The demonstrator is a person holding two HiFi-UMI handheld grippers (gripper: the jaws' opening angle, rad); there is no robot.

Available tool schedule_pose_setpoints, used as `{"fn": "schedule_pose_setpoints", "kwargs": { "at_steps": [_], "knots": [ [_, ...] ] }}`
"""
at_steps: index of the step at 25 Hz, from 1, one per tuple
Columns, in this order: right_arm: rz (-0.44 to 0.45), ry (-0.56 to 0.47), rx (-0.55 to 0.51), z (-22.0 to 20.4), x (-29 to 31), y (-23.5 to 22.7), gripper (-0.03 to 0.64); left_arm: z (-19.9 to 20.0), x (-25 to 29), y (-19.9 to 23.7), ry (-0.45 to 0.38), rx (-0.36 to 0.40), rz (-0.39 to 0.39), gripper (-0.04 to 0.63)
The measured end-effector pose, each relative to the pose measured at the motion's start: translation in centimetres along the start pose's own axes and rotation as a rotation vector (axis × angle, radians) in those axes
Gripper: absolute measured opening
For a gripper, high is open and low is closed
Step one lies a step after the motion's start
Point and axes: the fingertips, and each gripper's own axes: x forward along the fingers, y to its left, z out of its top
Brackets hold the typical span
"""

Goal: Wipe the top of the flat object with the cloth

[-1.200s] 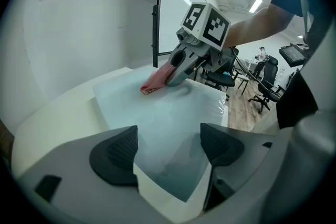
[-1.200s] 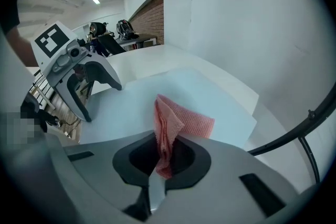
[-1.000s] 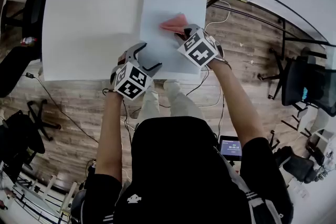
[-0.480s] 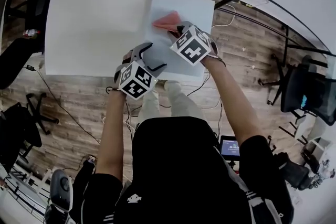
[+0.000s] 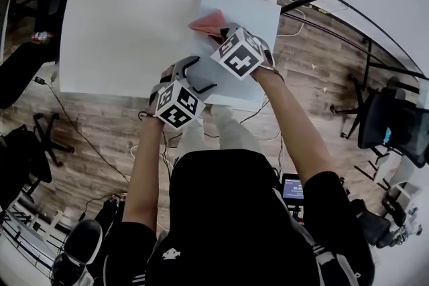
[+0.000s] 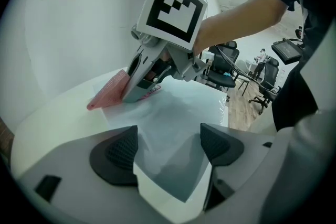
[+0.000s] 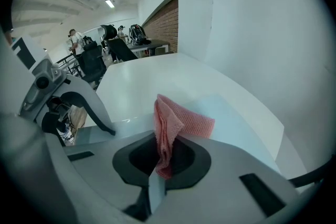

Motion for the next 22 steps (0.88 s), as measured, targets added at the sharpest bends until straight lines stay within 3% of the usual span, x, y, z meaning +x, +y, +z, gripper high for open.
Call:
{"fn": "schedule_pose_setpoints", "kwargs": {
  "at_steps": [9,22],
  "knots": [
    [0.0,-0.025,0.001,1.8,1.1,-0.6,0.043,0.0,0.0,0.0,-0.006,-0.002,-0.002,0.37],
    [-0.023,-0.036,0.029,0.9,0.3,-1.5,0.043,-0.1,-0.2,0.1,-0.013,-0.005,0.0,0.37]
  ]
}}
